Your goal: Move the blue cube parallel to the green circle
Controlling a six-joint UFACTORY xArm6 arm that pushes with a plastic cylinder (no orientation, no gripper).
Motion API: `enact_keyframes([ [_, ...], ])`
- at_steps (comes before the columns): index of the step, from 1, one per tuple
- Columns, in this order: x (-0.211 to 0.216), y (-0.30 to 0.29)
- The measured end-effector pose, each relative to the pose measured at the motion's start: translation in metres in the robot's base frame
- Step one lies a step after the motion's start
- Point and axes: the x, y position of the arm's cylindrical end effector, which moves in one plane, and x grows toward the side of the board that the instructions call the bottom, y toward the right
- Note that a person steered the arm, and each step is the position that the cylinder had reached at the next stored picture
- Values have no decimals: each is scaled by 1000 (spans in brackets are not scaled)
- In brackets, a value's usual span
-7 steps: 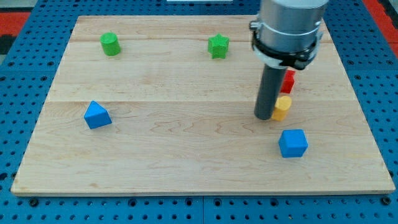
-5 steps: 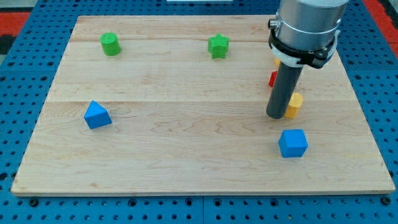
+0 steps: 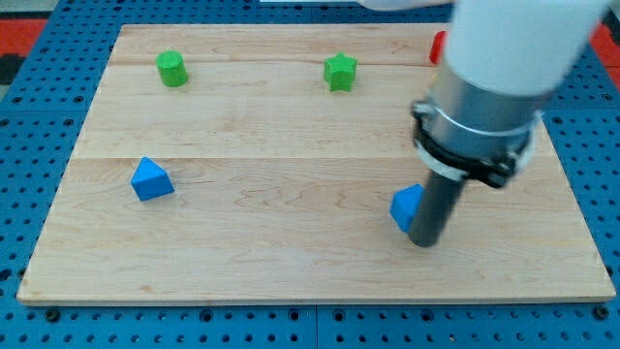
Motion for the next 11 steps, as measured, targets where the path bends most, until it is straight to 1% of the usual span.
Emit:
enact_keyframes([
  [1, -23, 7],
  [2, -24, 27],
  [3, -57, -9],
  [4, -78, -55],
  [5, -79, -66],
  [11, -114, -67],
])
